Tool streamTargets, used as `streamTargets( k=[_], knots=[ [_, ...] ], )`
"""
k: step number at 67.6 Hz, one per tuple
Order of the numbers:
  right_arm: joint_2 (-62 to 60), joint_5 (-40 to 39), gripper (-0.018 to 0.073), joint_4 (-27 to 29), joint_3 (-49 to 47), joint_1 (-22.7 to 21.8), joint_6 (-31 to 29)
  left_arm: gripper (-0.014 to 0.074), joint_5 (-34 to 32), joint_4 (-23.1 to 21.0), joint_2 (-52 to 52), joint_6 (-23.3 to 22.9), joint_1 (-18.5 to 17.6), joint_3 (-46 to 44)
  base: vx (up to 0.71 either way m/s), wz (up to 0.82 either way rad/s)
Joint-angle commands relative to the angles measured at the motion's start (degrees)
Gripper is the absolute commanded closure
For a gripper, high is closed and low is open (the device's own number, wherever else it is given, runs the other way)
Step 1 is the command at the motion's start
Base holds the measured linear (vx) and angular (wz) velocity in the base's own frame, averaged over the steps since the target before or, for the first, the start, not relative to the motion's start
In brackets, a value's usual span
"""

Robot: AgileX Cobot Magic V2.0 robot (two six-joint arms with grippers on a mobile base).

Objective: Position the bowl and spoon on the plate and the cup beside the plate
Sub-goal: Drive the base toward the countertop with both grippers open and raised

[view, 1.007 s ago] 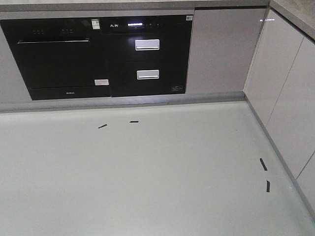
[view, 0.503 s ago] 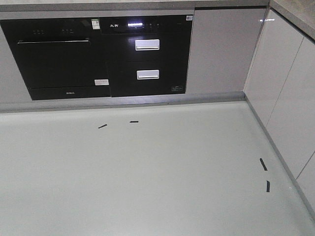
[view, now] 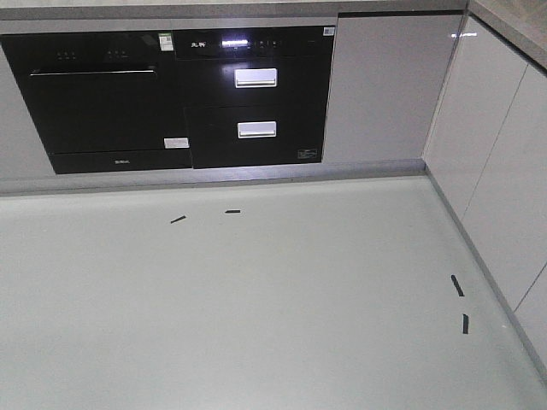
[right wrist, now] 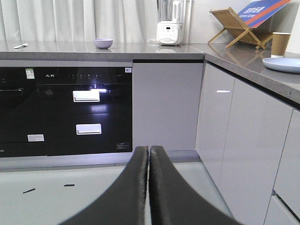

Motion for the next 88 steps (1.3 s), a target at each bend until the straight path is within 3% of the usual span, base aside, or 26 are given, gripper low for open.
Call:
streamTargets(
  k=[1, 88],
  knots=[
    [-0.5, -4.3, 0.0562, -0.4, 0.2, -0.3, 0.0, 0.0603, -3.9, -0.1, -0.7, -0.5, -0.1, -0.4, 0.0, -0.01],
    [-0.5, -4.3, 0.0562, -0.4, 0.2, -0.3, 0.0, 0.0603, -3.9, -0.1, -0.7, -0.5, -0.1, -0.4, 0.06, 0.03]
  ],
)
